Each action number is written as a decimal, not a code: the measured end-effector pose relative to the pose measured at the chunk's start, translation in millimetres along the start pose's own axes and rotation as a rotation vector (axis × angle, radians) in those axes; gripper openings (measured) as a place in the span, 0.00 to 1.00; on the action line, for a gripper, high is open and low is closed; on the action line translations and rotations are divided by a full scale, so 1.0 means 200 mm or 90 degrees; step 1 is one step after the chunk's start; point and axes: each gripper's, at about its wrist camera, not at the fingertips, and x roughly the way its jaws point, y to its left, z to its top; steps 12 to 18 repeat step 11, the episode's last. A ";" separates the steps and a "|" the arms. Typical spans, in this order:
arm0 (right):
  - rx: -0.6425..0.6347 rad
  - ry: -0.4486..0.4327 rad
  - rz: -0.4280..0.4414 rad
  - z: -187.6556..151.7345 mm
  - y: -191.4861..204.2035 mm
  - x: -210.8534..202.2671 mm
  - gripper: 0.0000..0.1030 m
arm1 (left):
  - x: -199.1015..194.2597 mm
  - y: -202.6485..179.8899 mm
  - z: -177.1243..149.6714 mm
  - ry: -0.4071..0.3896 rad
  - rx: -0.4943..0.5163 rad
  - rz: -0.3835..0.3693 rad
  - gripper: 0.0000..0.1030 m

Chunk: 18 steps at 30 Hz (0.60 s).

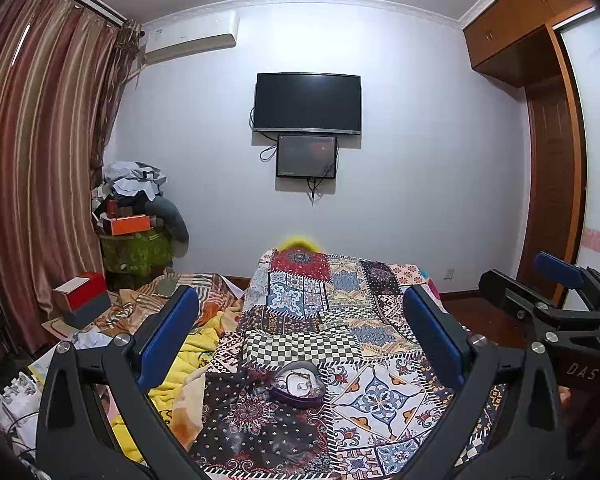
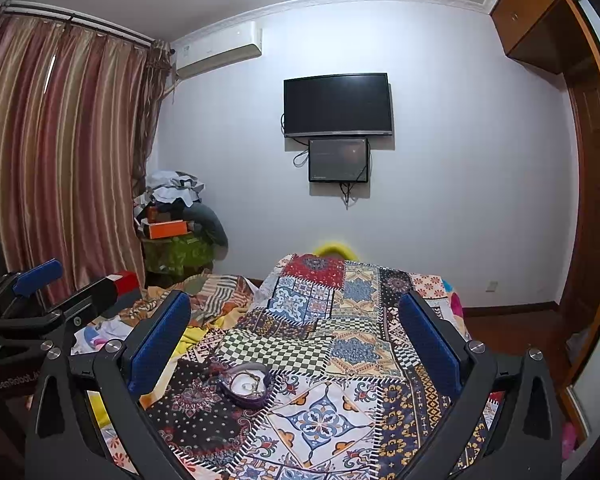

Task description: Organize jewelry

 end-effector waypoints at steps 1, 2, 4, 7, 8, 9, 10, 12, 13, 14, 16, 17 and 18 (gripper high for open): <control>0.000 0.001 -0.001 0.00 0.00 0.00 1.00 | 0.00 0.00 0.00 0.000 0.000 0.000 0.99; 0.001 0.002 0.000 0.00 0.00 0.00 1.00 | 0.00 0.00 0.00 0.001 -0.001 -0.002 0.99; 0.003 0.004 0.001 0.00 0.00 0.01 1.00 | 0.01 0.00 0.00 0.002 -0.001 -0.002 0.99; 0.002 0.005 -0.002 -0.01 0.00 0.01 1.00 | 0.02 0.01 -0.01 0.004 -0.002 0.000 0.99; 0.001 0.006 -0.002 -0.01 0.00 0.01 1.00 | 0.02 0.01 -0.01 0.005 -0.004 0.000 0.99; 0.001 0.007 -0.002 -0.01 0.00 0.02 1.00 | 0.02 0.01 -0.01 0.005 -0.005 0.001 0.99; 0.001 0.008 -0.002 -0.01 0.00 0.02 1.00 | 0.02 0.02 -0.02 0.006 -0.007 0.001 0.99; 0.001 0.010 -0.002 -0.01 0.00 0.02 1.00 | 0.03 0.03 -0.02 0.007 -0.008 0.003 0.99; 0.001 0.010 -0.002 -0.01 0.00 0.02 1.00 | 0.03 0.03 -0.02 0.007 -0.008 0.003 0.99; 0.001 0.010 -0.002 -0.01 0.00 0.02 1.00 | 0.03 0.03 -0.02 0.007 -0.008 0.003 0.99; 0.001 0.010 -0.002 -0.01 0.00 0.02 1.00 | 0.03 0.03 -0.02 0.007 -0.008 0.003 0.99; 0.001 0.010 -0.002 -0.01 0.00 0.02 1.00 | 0.03 0.03 -0.02 0.007 -0.008 0.003 0.99; 0.001 0.010 -0.002 -0.01 0.00 0.02 1.00 | 0.03 0.03 -0.02 0.007 -0.008 0.003 0.99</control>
